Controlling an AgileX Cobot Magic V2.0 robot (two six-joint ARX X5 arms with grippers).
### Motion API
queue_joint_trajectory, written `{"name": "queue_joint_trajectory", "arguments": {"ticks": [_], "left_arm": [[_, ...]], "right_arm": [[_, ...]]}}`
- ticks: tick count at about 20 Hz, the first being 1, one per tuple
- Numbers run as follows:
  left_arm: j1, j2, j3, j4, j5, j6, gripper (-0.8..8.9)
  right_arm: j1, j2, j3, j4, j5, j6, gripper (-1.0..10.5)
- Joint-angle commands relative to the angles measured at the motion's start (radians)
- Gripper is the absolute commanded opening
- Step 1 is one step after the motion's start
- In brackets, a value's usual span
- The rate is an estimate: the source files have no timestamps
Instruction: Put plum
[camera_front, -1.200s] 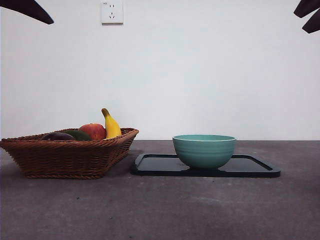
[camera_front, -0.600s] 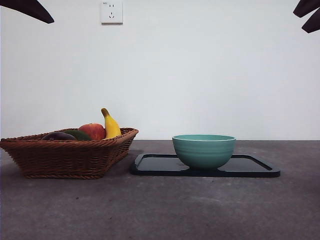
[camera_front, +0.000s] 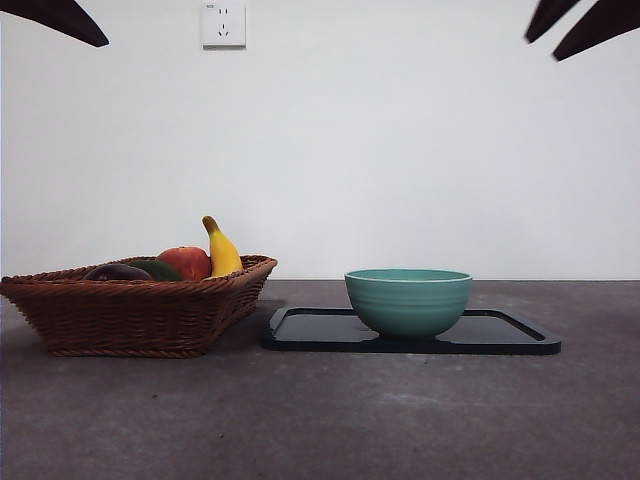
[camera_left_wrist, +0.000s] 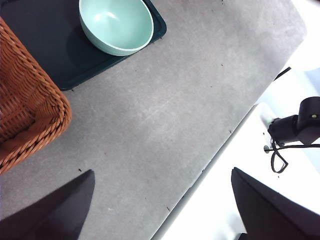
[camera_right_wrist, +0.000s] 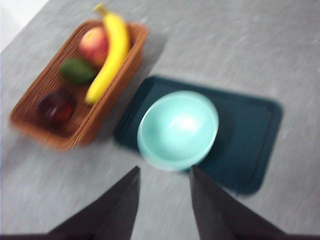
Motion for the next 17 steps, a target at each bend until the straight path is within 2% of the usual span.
{"name": "queue_joint_trajectory", "arguments": {"ticks": [1,8,17], "left_arm": [[-0.003,0.006,0.018,0.007,0.005,0.012,4.36],[-0.003,0.005,0.018,0.011,0.005,0.012,4.36],[-0.003,0.005,0.018,0.018,0.005,0.012,4.36]], "right_arm": [[-0.022,0.145,0.109,0.005,-0.005,-0.011,1.7],[-0.055,0.526,0.371,-0.099,-0.007,-0.073,1.7],[-0.023,0.760,0.412,-0.105,-0.015,-0.108,1.7]]}}
